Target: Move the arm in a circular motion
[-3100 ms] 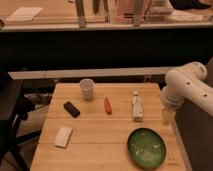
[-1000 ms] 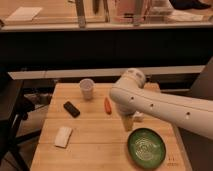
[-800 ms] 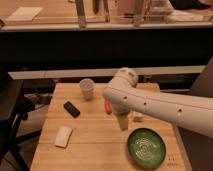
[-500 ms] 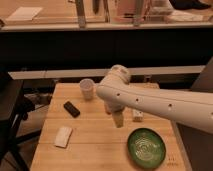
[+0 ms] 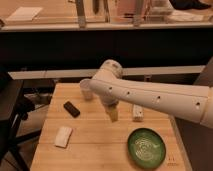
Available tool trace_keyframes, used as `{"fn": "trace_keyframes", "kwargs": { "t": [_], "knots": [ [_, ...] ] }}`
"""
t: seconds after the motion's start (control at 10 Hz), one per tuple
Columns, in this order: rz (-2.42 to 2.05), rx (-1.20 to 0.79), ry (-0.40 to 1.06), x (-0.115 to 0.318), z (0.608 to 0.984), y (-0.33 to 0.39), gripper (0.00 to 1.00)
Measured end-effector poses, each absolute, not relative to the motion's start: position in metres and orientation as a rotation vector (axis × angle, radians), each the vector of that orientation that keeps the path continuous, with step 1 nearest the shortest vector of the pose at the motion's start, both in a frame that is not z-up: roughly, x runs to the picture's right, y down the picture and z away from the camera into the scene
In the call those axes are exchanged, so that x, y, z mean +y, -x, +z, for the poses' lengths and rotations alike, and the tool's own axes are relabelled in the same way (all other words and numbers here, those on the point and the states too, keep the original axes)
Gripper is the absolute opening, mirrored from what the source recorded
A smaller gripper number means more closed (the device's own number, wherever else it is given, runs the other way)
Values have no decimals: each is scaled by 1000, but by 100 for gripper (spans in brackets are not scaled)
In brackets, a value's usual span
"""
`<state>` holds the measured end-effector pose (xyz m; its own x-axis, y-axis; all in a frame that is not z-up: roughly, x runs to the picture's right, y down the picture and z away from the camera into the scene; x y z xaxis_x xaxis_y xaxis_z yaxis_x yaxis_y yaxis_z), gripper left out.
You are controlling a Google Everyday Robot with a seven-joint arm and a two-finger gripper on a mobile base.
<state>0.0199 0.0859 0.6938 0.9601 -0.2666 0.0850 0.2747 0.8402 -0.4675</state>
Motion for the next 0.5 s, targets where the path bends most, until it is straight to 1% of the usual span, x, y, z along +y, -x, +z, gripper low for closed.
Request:
{"fn": "trace_keyframes", "kwargs": {
  "t": [0.5],
  "knots": [
    [-295,-28,499,68,708,-19,80]
  ]
}}
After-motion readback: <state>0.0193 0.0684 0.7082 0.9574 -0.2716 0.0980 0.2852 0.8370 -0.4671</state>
